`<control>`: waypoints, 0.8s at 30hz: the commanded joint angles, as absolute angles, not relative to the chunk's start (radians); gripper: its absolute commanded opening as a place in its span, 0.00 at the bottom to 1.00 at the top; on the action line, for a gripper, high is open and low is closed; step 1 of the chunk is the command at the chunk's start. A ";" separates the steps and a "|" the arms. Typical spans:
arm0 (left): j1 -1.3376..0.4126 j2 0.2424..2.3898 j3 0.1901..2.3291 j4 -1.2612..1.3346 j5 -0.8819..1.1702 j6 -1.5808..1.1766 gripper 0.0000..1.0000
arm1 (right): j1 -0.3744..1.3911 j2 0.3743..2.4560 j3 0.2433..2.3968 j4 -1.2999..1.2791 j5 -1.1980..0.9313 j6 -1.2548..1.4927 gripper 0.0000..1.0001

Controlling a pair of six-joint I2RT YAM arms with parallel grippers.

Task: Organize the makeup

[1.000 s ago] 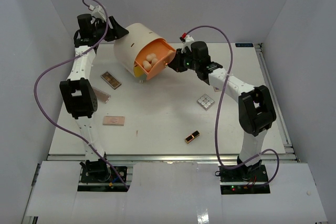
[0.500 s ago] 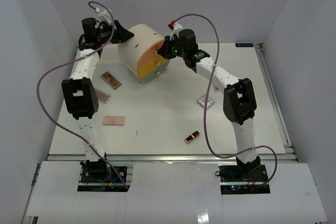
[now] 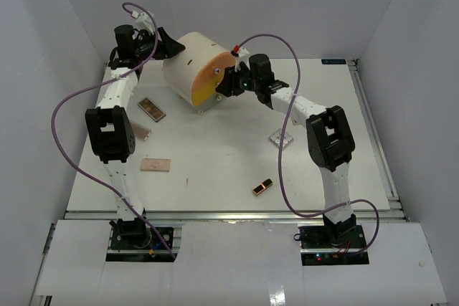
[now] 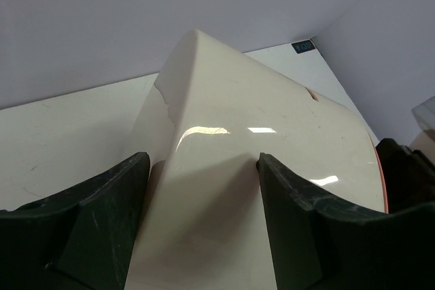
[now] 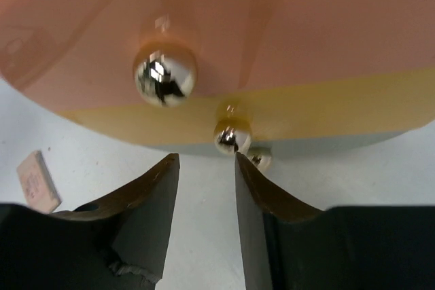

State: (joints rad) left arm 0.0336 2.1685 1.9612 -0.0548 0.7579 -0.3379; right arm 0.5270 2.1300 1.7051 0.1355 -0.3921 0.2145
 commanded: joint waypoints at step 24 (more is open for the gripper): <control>-0.005 2.188 1.896 -0.160 0.776 -0.357 0.75 | 0.495 2.266 1.865 0.227 -0.481 0.254 0.41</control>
